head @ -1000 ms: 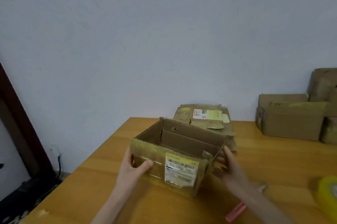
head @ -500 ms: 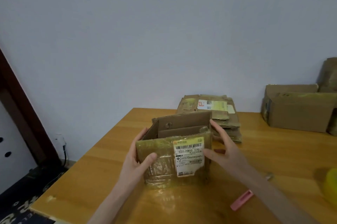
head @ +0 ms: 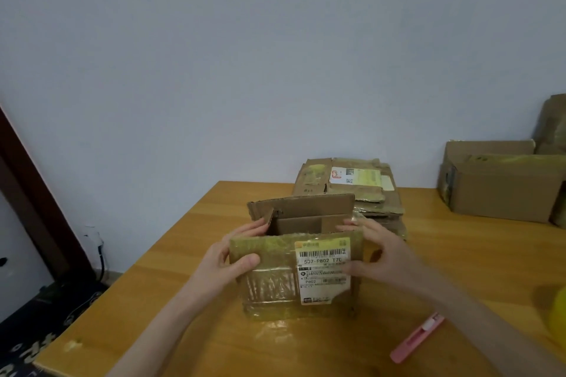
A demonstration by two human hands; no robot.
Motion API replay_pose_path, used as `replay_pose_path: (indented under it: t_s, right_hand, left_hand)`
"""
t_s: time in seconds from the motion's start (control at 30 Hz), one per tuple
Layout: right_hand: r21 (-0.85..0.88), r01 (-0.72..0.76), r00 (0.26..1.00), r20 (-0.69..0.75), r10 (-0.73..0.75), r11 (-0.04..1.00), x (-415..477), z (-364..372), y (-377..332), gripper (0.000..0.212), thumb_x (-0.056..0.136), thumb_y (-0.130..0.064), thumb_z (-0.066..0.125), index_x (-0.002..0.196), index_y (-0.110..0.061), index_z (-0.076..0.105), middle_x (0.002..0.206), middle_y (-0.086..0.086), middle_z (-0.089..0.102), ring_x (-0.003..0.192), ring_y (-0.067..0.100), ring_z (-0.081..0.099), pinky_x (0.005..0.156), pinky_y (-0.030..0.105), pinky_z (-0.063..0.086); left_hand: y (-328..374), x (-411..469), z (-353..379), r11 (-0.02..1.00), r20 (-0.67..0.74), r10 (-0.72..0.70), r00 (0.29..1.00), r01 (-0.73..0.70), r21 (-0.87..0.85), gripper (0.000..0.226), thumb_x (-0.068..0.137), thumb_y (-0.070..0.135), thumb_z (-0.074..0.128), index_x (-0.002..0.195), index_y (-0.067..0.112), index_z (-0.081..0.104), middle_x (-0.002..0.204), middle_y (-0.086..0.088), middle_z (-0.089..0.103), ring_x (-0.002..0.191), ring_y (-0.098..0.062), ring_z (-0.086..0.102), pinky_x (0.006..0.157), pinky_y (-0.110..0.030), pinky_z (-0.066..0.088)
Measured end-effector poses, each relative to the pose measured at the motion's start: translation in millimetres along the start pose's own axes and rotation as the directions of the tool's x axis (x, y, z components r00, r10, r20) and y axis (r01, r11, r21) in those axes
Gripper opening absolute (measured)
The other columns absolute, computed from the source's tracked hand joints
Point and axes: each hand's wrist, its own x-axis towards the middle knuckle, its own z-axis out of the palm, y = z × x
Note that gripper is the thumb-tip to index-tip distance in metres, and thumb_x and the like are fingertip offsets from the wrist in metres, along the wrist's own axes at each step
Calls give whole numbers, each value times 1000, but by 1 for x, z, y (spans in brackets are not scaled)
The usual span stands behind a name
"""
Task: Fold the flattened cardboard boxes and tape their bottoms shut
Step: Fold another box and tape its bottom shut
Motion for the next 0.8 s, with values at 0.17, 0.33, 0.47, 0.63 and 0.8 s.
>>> replay_pose_path:
  t_s: [0.17, 0.33, 0.47, 0.63, 0.8]
  right_hand:
    - [62, -42, 999, -2, 42, 997, 3, -2, -1, 68, 52, -94, 44, 104, -50, 50, 118, -34, 45, 112, -1, 51, 73, 17, 52]
    - [118, -141, 980, -124, 155, 983, 11, -2, 1, 129, 43, -80, 66, 148, -25, 14, 144, -11, 28, 120, 4, 42, 92, 30, 46]
    - [-41, -93, 995, 39, 95, 995, 33, -11, -6, 144, 36, -91, 59, 147, -32, -12, 153, -22, -10, 138, 1, 7, 113, 35, 14]
    - [-420, 68, 990, 139, -10, 905, 43, -13, -14, 107, 60, -91, 34, 145, -28, 24, 143, -12, 31, 122, 6, 40, 94, 20, 40]
    - [-443, 80, 981, 193, 8, 893, 24, 2, -6, 119, 56, -95, 12, 150, -22, 12, 154, -19, 3, 142, 4, 0, 111, 31, 23]
  left_hand:
    - [-14, -1, 7, 999, -139, -33, 990, 36, 17, 61, 62, 79, 61, 85, 24, 72, 102, -7, 68, 93, -16, 66, 79, -27, 54]
    - [-11, 14, 11, 980, -234, 35, 972, 12, 196, 65, 59, 76, 62, 110, 37, 55, 101, 15, 58, 87, -1, 56, 73, -12, 43]
    - [2, 32, -2, 922, -144, 107, 984, -43, 385, 109, 50, 72, 67, 139, 53, 7, 142, 19, 23, 120, 8, 38, 98, -17, 37]
    - [9, 47, -3, 755, 108, 14, 994, -81, 651, 110, 57, 83, 47, 149, 35, 10, 156, 14, 14, 141, 0, 5, 118, -45, 17]
    - [-1, 43, 1, 814, 156, -152, 976, 34, 580, 106, 57, 96, 22, 147, 40, 23, 155, 20, 7, 142, 2, -2, 119, -45, 9]
